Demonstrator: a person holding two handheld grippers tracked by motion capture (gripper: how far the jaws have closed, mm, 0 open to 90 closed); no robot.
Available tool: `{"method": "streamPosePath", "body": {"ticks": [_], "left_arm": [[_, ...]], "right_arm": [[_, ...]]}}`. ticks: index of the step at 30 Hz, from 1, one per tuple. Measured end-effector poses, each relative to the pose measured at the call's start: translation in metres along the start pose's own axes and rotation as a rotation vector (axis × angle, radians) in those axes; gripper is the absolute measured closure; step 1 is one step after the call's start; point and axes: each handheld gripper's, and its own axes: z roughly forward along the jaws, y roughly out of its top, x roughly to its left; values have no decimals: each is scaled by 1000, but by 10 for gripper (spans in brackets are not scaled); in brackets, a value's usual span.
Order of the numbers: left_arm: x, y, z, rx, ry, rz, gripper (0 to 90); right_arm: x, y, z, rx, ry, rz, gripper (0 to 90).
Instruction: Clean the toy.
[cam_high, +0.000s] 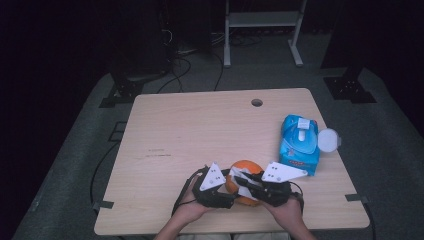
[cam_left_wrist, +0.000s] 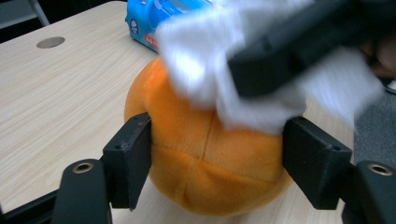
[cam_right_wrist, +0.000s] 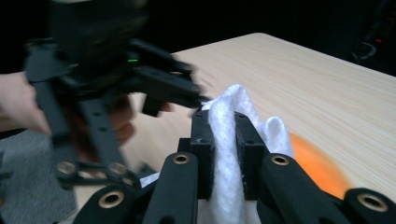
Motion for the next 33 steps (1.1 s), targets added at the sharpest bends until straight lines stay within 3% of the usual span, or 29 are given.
{"method": "streamPosePath", "body": {"ticks": [4, 7, 9, 11, 14, 17, 18, 20, 22, 23, 27, 29, 31, 33], "left_arm": [[3, -1, 0, 1, -24, -24, 264], [1, 2, 3, -3, -17, -57, 172], [2, -1, 4, 19, 5, -25, 199], [7, -4, 1, 26, -1, -35, 246], [14, -9, -3, 46, -18, -60, 247], [14, -4, -6, -12, -18, -65, 174], [13, -1, -6, -25, -21, -67, 139], [10, 1, -3, -1, -17, -42, 136], [8, -5, 1, 43, 2, -13, 162], [10, -9, 0, 51, -1, -17, 173], [23, -16, -8, 55, -20, -69, 189], [22, -12, -9, 25, -18, -48, 162], [18, -7, -5, -1, -30, -49, 143], [15, -7, 0, 17, -26, -32, 142]], "right_arm": [[-21, -5, -14, -11, -79, 66, 802], [-20, -8, -13, -24, -45, 102, 801], [-9, -7, -5, -19, 10, 76, 799], [-6, -5, -1, -2, 3, 29, 799], [-20, -10, -6, -6, -47, 88, 799], [-34, -23, -10, -8, -60, 176, 799], [-32, -23, -8, -11, -44, 180, 798], [-25, -22, -2, -8, -4, 161, 797], [-18, -21, 3, 10, -2, 131, 797], [-19, -22, 4, 15, -7, 126, 797], [-36, -35, -2, 32, -57, 199, 796], [-40, -40, -4, 18, -51, 252, 795], [-33, -37, -1, 11, -27, 223, 795], [-24, -32, 3, -4, 17, 192, 793]]}}
